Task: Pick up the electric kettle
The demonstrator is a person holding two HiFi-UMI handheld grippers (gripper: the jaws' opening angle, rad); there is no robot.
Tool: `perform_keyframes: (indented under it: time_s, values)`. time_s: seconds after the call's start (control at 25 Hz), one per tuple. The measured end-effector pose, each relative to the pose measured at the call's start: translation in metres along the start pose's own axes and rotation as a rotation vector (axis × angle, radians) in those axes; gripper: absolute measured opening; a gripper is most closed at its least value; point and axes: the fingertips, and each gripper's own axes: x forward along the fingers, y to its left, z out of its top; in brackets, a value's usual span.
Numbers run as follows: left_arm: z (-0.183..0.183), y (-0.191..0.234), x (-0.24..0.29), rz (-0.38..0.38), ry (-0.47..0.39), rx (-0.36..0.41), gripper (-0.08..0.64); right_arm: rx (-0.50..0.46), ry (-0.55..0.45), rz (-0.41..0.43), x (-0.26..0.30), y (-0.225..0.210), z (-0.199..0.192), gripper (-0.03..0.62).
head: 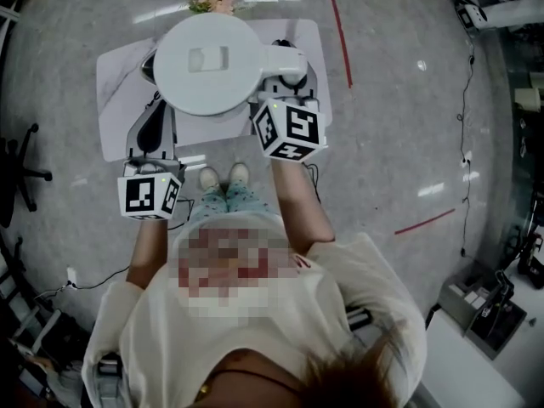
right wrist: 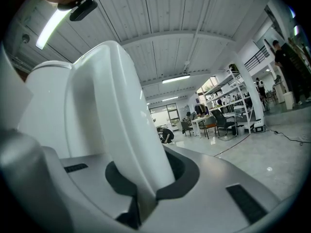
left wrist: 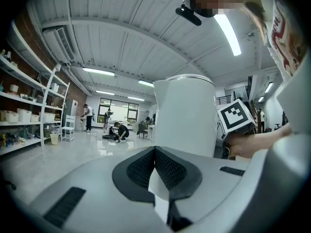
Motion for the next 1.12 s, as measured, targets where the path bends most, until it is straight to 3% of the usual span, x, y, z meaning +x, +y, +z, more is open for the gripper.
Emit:
perform_keyframes:
  time_s: [0.36, 0.52, 0.84, 1.12]
  values:
    - [-0.006, 0.0, -0.031, 0.062, -0.031, 0.037, -0.002, 0.005, -0.011, 0.067, -0.017, 0.017, -0.002, 0.031]
    - [-0.005, -0.002, -0.044, 0.073, -0.033, 0.015, -0.002, 0.006, -0.005, 0.08, -0.032, 0.023, 0.002, 0.031]
    - [-0.005, -0.009, -0.073, 0.031, -0.076, -0.007, -0.002, 0.015, -0.018, 0.055, -0.077, 0.037, -0.003, 0.031]
    - [-0.003, -0.025, -0.141, -0.026, -0.085, 0.014, -0.002, 0.03, -0.028, -0.013, -0.151, 0.057, -0.007, 0.031]
